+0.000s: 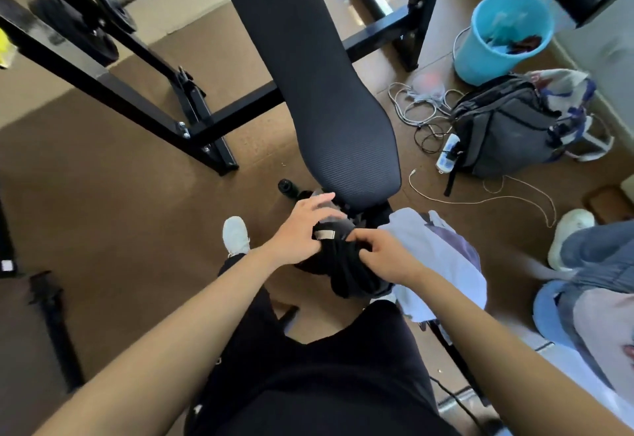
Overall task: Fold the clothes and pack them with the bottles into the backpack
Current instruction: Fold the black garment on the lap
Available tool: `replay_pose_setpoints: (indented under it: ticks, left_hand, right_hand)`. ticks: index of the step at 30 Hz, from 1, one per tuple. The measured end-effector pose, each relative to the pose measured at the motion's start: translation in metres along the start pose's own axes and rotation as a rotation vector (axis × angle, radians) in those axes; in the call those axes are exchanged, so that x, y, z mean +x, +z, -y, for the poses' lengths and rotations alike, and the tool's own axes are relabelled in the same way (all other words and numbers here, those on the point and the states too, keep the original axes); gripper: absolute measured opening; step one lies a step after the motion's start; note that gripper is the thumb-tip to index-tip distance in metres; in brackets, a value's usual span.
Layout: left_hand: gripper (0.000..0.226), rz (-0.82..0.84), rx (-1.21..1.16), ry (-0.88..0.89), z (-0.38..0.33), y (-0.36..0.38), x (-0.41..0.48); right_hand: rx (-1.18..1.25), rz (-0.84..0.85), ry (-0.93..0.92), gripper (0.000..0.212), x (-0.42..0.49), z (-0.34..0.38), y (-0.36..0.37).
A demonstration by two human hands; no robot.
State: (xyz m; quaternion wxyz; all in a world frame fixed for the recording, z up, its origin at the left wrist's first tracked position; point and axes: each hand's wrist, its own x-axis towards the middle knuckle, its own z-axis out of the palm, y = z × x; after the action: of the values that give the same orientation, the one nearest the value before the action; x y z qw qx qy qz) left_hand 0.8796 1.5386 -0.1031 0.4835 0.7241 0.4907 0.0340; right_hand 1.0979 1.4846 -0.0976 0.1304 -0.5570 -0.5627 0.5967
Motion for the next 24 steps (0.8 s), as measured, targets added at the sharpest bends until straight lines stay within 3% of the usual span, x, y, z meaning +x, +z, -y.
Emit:
replay_pose_setpoints:
  ticks: [2,5,7,10,13,17,20,24]
  left_hand:
    - [0.062,0.059,0.013,-0.013,0.028,-0.019,0.017]
    - [0.056,0.11,-0.217,-0.082,0.074,-0.05,0.038]
    - [0.047,0.042,-0.356,-0.106,0.105,-0.077,0.049]
    - [0.037,-0.082,-0.493,-0.163,0.137,-0.114,0.057]
    - [0.043,-0.145,-0.444,-0.17,0.16,-0.141,0.067]
    - [0.034,-0.174,-0.282,-0.09,0.179,-0.152,0.092]
    - [0.03,-0.134,-0.189,0.028,0.181,-0.141,0.105]
    - [0.026,-0.162,0.01,0.161,0.196,-0.124,0.125]
  right_hand:
    - [0.0,-0.105,0.031,0.036,0.019,0.002,0.018]
    - [0.014,-0.361,0.184,0.041,0.047,0.0,0.058]
    - [0.054,-0.531,0.345,0.044,0.063,-0.003,0.088]
    - [0.117,-0.613,0.477,0.057,0.077,-0.007,0.125]
    - [0.075,-0.562,0.568,0.062,0.084,0.0,0.146]
    - [-0.099,-0.306,0.604,0.028,0.101,-0.01,0.156]
    - [-0.187,-0.102,0.607,0.018,0.123,-0.036,0.164]
    - [-0.077,-0.114,0.498,0.016,0.153,-0.084,0.176]
